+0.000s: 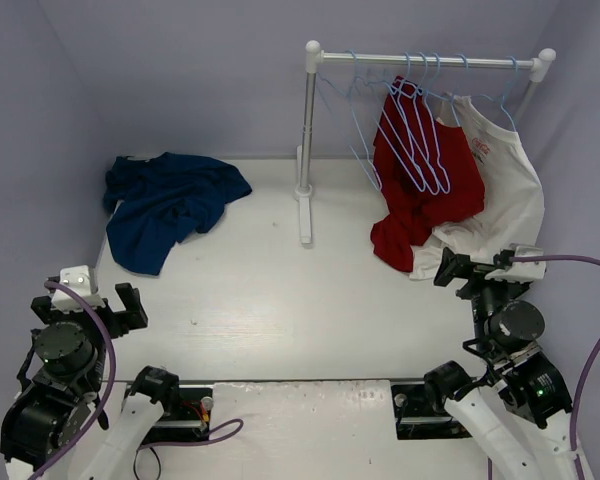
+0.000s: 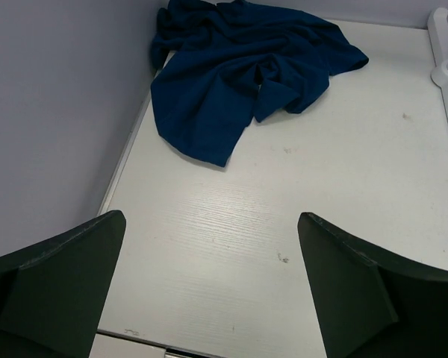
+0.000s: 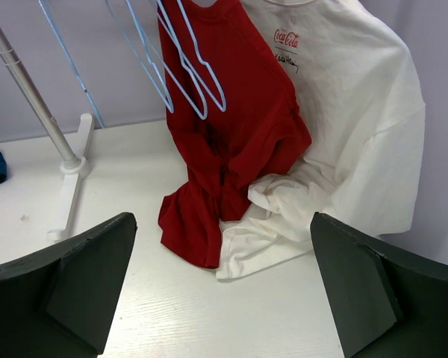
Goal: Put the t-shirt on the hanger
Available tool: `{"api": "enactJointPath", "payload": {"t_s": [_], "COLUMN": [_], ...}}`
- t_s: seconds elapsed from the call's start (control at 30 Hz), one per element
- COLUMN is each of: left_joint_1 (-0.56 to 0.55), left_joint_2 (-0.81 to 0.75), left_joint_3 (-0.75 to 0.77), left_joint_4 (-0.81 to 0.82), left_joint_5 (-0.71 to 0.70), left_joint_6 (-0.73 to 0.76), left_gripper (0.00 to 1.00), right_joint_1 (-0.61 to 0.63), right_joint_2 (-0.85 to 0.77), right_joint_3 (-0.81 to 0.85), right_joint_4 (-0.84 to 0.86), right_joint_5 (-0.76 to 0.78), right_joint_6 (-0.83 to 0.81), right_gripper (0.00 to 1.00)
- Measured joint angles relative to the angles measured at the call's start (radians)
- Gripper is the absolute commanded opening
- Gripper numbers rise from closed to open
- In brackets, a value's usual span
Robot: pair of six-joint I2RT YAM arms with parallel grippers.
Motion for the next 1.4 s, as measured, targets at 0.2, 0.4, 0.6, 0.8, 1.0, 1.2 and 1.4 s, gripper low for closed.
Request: {"api": "enactJointPath", "payload": {"t_s": [0.2,0.4,0.6,0.8,1.0,1.2,1.4], "left_joint_1": [0.0,0.0,0.033,0.185,0.284,0.341,0.343], "left_joint_2": [0.072,0.276,0.656,1.124,1.496,1.779,1.97], "left_joint_3": [0.001,0.017,0.075,0.29,0.547,0.719,0.822], "left_joint_4": [0.0,0.028,0.178,0.298,0.313,0.301,0.284], "left_joint_5": [0.003,0.0,0.038,0.212,0.265,0.265,0.265], "left_joint_6": [-0.027,-0.119,-0.167,-0.218,-0.245,-0.257,-0.263], "left_gripper": [0.97,0.97,0.97,0.97,0.97,0.97,0.52], "right_joint_1": [0.0,0.0,0.0,0.0,0.0,0.0,0.0], "right_joint_2": [0.017,0.039,0.044,0.041,0.034,0.019,0.013], "right_joint_3": [0.002,0.018,0.02,0.02,0.019,0.011,0.01], "right_joint_4": [0.0,0.004,0.006,0.006,0.007,0.006,0.006], "right_joint_5": [-0.025,-0.078,-0.144,-0.208,-0.259,-0.311,-0.364], "right_joint_6": [0.0,0.0,0.0,0.0,0.007,0.014,0.019], "right_gripper": [1.0,1.0,1.0,1.0,1.0,1.0,1.0]}}
